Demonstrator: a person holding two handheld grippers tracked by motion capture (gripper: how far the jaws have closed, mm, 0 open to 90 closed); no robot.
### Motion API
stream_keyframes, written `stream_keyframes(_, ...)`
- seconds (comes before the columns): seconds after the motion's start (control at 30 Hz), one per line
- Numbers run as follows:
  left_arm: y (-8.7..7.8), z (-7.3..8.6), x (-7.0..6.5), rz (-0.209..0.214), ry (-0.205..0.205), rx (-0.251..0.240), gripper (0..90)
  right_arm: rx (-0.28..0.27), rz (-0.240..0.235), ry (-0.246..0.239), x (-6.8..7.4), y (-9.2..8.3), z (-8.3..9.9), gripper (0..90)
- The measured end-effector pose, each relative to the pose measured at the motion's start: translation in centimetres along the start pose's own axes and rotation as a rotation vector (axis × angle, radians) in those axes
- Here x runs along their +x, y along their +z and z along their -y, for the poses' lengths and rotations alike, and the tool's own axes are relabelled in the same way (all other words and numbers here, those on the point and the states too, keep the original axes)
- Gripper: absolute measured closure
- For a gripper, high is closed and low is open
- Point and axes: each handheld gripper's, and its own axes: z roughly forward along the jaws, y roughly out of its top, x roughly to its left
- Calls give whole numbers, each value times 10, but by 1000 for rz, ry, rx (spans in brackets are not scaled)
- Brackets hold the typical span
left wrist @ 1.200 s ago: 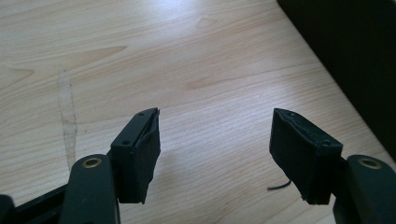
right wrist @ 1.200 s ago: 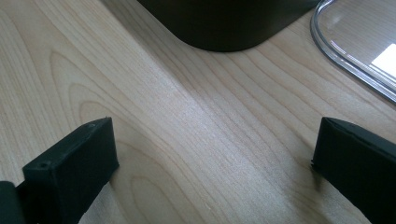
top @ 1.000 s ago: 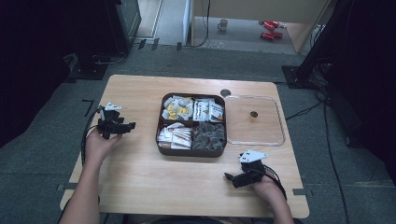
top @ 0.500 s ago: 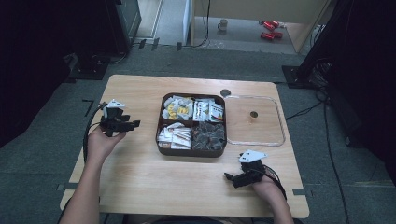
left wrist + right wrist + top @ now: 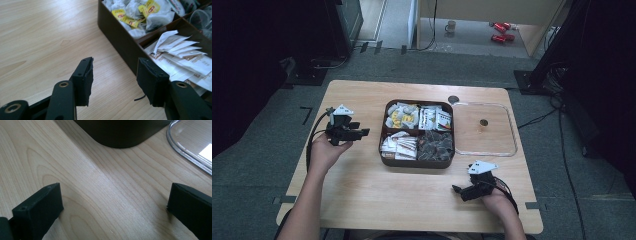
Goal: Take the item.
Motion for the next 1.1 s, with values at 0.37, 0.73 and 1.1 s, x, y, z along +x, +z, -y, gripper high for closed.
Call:
stream_keyframes(0.37, 3, -8, -15, 60, 36, -21, 537, -2, 4, 6, 1, 1, 0, 0)
stream_keyframes(0.73, 21, -17, -28, 96, 91, 3, 568, -4, 10, 14, 2, 1, 0, 0)
stream_keyframes(1.1, 42, -23, -45, 125, 138, 34, 588, -3, 10, 14, 2, 1, 0, 0)
